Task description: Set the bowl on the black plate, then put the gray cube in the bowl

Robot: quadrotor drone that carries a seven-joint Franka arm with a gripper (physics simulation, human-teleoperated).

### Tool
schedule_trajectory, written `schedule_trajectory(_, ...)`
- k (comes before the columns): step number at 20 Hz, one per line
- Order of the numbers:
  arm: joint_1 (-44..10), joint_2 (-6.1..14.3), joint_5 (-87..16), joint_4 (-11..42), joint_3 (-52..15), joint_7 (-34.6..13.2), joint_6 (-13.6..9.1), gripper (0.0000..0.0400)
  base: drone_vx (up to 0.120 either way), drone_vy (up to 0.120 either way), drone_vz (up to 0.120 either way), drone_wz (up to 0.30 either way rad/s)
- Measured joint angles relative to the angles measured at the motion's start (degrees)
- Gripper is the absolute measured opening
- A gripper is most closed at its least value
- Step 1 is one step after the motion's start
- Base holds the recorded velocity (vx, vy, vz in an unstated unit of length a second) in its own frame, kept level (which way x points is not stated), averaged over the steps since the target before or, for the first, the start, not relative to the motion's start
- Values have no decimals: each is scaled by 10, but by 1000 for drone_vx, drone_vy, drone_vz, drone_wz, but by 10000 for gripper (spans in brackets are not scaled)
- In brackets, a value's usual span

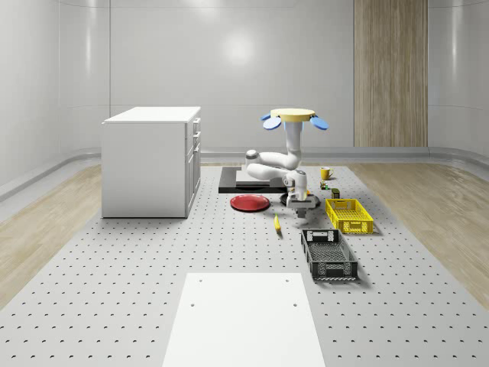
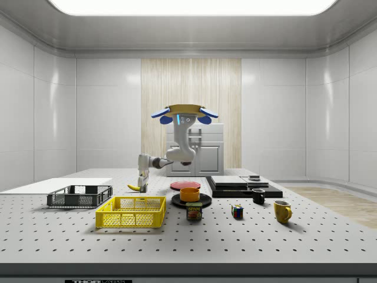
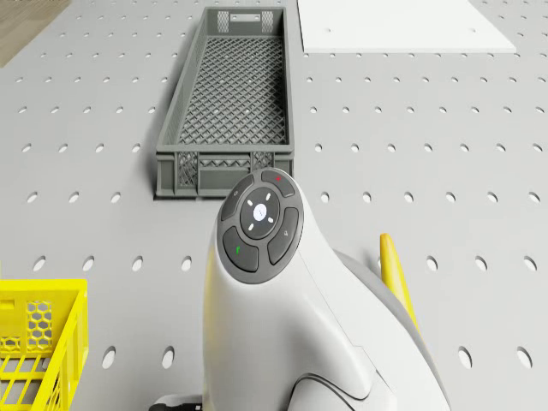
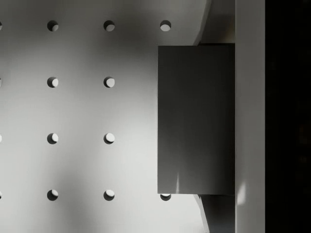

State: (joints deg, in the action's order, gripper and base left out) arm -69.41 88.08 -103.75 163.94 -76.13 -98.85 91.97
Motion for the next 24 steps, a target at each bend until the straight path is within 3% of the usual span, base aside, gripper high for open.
schedule_trajectory(6,1,1,16,3,-16,-1,-4,253,-80,113,120,0)
schedule_trajectory(11,1,2,20,4,-20,-1,-4,253,-104,120,8,0)
schedule_trajectory(17,1,4,22,4,-22,-2,-3,253,0,0,120,0)
schedule_trajectory(21,1,5,23,4,-23,-2,-2,253,-100,-10,10,0)
schedule_trajectory(24,1,6,23,4,-23,-2,-1,253,-120,-120,0,0)
